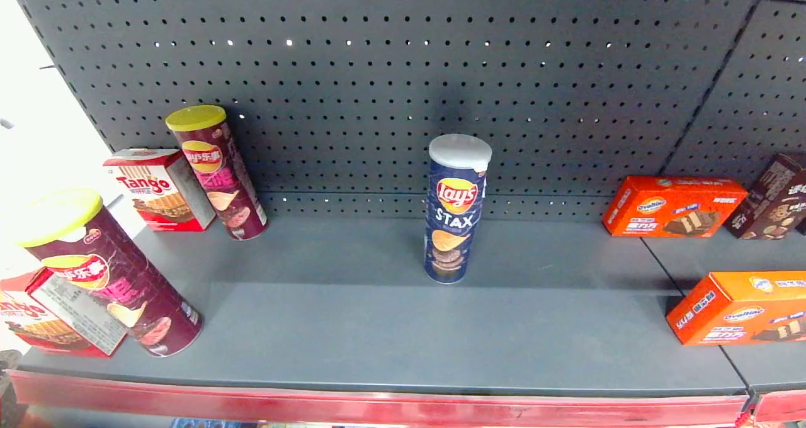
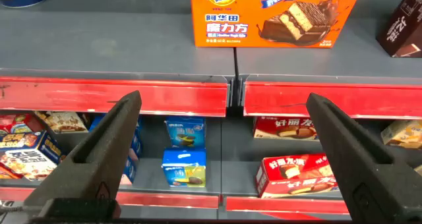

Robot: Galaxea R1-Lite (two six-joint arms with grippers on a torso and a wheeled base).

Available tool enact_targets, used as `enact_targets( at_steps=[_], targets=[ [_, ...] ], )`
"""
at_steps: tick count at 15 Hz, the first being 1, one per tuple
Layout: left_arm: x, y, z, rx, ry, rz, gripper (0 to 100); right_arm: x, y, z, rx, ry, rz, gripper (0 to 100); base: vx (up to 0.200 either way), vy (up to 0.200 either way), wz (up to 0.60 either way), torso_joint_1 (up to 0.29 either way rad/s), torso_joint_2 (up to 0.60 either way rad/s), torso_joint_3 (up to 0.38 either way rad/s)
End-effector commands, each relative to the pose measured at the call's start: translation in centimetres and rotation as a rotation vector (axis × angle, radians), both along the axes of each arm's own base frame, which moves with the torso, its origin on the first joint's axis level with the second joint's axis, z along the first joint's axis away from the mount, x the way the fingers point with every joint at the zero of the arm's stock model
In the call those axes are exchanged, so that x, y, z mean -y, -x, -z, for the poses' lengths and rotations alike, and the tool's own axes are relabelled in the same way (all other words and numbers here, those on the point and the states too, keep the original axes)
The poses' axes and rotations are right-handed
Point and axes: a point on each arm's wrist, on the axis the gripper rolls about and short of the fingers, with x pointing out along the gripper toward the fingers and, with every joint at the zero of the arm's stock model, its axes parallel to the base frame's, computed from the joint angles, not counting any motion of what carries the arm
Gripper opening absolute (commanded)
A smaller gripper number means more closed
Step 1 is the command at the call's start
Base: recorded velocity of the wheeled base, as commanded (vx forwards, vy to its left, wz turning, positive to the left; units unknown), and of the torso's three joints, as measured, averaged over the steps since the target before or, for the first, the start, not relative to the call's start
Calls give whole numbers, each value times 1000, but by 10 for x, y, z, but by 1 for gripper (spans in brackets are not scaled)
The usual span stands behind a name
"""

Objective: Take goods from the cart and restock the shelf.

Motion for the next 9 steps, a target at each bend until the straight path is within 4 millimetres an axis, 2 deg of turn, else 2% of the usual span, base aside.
enact_targets(
  at_steps=[1,9],
  targets=[
    [0,0,0,0,0,0,100,0,0,0,-3,4,0,100,0,0,600,2,2,2],
    [0,0,0,0,0,0,100,0,0,0,0,-2,2,100,0,0,600,4,3,2]
  ],
)
